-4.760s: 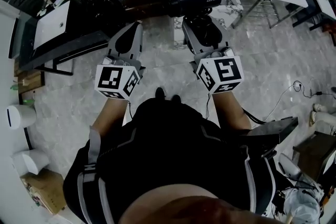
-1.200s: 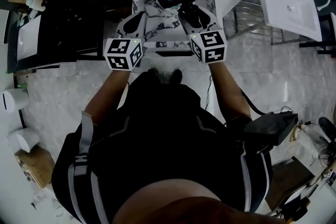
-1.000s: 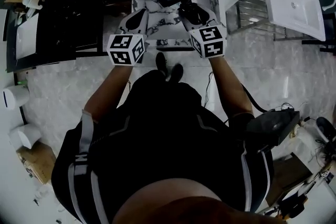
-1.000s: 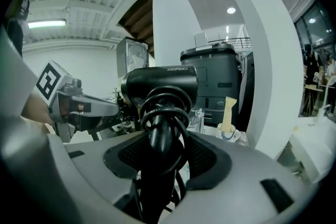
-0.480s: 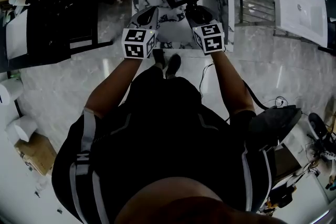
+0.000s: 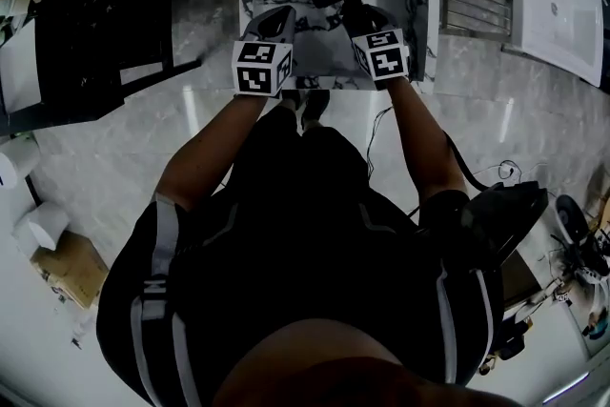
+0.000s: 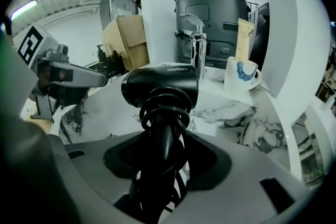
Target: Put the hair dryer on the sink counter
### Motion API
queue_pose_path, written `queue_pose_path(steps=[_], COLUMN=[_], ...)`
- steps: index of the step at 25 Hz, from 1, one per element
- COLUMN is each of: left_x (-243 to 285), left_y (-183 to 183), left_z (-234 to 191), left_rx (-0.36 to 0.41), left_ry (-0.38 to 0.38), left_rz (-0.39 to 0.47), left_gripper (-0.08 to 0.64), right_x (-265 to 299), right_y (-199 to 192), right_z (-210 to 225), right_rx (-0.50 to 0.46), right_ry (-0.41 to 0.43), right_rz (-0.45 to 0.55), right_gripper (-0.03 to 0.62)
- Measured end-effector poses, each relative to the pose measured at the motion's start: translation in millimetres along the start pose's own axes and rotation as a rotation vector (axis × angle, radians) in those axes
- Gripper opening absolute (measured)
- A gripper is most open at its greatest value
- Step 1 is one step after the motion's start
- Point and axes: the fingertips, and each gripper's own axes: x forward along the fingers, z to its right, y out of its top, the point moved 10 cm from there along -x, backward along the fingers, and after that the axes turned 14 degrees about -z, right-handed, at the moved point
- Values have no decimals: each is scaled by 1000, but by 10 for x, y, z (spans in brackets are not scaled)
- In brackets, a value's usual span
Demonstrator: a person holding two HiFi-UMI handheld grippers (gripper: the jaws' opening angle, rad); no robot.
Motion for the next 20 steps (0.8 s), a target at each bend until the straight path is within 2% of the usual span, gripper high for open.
queue_pose_path(steps=[5,15,20], left_x=[203,546,673], left_y=[-39,-23,-38], left_z=[3,-98,-102], left_rx=[-26,-41,-57], left_ry=[-29,-28,-52], left_rz=[-17,-71,-96], left_gripper=[2,2,2], right_x=[223,632,854], right_y=[0,59,23], right_z=[95,193,269], right_rx=[47,16,65], right_ry=[-1,21,45], right_rz=[-46,-191,-216], right_gripper=[224,224,224])
